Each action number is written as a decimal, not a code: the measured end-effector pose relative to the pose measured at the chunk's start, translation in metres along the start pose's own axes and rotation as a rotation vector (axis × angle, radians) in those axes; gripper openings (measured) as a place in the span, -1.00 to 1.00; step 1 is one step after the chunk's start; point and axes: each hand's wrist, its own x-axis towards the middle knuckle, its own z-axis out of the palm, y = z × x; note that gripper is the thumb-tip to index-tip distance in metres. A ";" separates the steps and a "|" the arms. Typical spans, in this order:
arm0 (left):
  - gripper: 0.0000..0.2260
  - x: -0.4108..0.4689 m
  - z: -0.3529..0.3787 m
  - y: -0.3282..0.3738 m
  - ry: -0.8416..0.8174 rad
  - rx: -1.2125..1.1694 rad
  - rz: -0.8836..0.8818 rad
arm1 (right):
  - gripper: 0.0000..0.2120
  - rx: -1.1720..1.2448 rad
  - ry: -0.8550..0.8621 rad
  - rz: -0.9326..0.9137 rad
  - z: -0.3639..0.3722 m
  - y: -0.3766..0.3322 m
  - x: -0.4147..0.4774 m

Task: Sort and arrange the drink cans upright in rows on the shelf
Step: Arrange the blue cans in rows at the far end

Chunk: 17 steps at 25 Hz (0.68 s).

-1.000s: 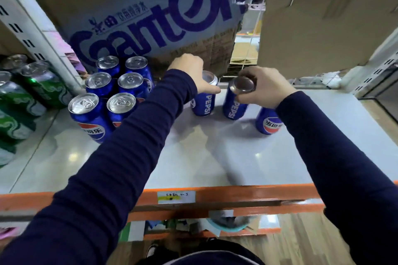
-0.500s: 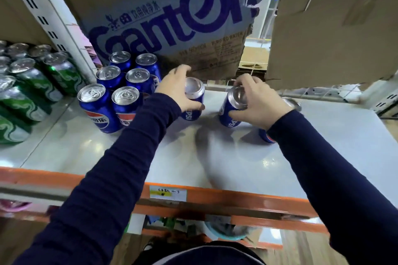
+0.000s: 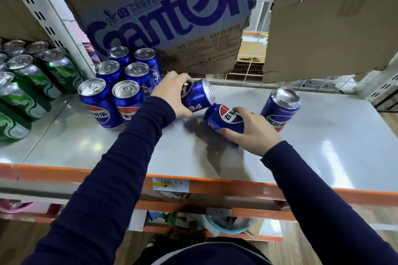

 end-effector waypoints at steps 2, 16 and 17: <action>-0.35 -0.003 -0.016 0.002 -0.048 0.160 0.080 | -0.42 0.055 0.043 0.085 0.001 0.000 -0.001; -0.34 0.002 -0.020 0.024 -0.180 0.194 0.220 | -0.33 0.744 0.237 -0.078 0.038 0.013 0.000; -0.34 0.003 -0.019 0.026 -0.155 0.268 0.163 | -0.35 0.772 0.232 -0.085 0.040 0.013 0.000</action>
